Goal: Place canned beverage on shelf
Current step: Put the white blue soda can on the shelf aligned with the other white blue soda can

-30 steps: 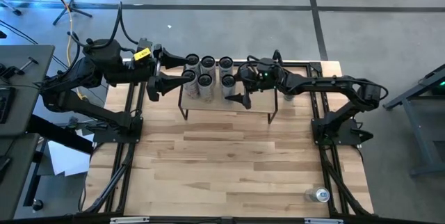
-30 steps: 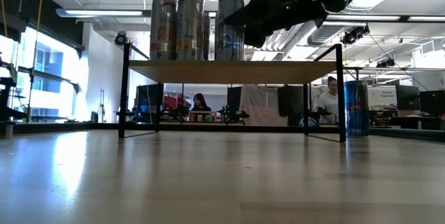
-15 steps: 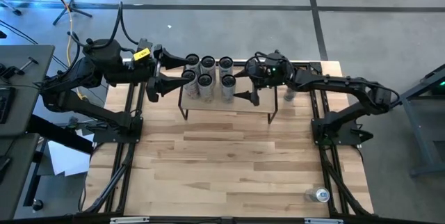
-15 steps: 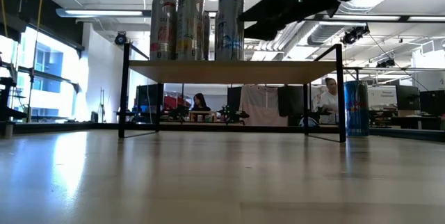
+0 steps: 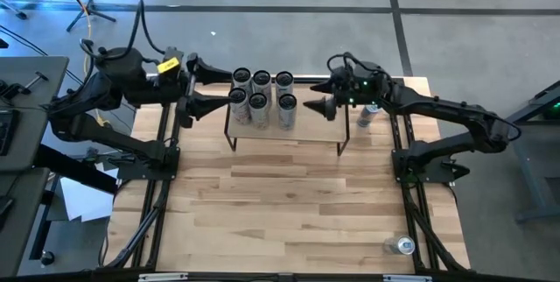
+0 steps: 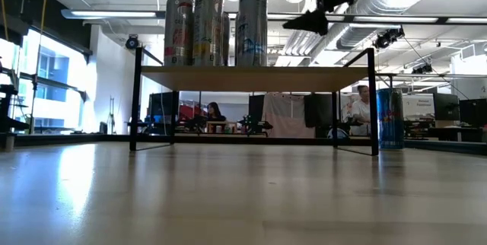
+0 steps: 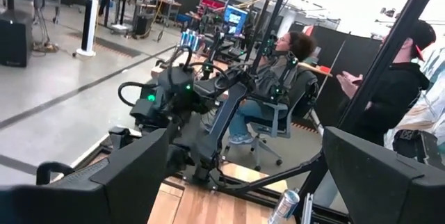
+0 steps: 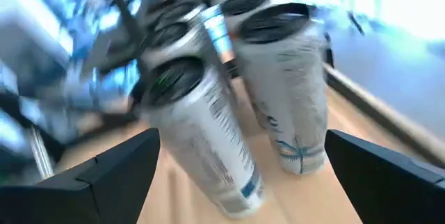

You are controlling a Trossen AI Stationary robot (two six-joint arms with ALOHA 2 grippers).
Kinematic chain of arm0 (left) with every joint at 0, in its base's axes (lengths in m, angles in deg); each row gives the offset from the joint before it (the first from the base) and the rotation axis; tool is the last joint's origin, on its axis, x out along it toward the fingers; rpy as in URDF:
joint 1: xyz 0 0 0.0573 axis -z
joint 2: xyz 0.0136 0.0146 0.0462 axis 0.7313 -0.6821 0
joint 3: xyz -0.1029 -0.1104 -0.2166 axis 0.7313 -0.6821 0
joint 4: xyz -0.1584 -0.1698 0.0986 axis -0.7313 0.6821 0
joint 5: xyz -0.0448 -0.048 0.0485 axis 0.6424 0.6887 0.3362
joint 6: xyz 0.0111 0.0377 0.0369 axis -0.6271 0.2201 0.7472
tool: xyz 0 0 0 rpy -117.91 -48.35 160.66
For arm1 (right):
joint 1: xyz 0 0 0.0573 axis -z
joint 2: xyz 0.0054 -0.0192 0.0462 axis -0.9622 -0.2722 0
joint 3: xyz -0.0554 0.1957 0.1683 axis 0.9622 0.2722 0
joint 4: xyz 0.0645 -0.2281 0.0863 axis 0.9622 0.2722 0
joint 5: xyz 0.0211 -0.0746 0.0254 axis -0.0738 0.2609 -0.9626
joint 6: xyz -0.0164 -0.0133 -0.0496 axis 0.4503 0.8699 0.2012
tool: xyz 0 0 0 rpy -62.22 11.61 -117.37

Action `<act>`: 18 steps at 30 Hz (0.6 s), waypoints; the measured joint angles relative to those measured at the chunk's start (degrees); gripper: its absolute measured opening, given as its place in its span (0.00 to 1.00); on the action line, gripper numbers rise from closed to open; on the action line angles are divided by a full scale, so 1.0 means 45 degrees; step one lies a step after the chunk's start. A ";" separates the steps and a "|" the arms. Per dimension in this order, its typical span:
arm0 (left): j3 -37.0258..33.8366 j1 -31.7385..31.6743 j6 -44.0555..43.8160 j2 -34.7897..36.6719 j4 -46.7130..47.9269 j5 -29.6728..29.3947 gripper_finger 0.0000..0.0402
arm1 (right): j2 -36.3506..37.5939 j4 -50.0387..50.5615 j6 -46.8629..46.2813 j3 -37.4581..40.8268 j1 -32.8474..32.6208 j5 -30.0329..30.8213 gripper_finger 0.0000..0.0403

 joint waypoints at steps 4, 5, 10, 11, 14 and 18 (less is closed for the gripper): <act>0.0000 0.0002 0.0212 0.0174 0.0004 0.0005 0.87 | 0.0076 0.0092 -0.1701 0.0000 -0.0387 0.0540 0.98; 0.0000 0.0000 0.0217 0.0224 0.0007 0.0005 0.87 | 0.0076 0.0097 -0.1440 0.0000 -0.0542 0.0428 0.98; 0.0000 0.0000 0.0439 0.0425 0.0012 0.0148 0.87 | 0.0076 0.0114 -0.1379 0.0000 -0.2010 0.2112 0.98; 0.0000 0.0002 0.0487 0.0468 0.0007 0.0251 0.87 | 0.0076 0.0244 -0.1402 0.0000 -0.2409 0.2881 0.98; 0.0000 0.0003 0.0544 0.0609 0.0017 0.0449 0.87 | 0.0050 0.0473 -0.1553 0.0000 -0.3822 0.5397 0.98; 0.0000 0.0000 0.0560 0.0772 0.0012 0.0646 0.87 | -0.0164 0.0454 -0.2163 0.0000 -0.5713 0.8934 0.98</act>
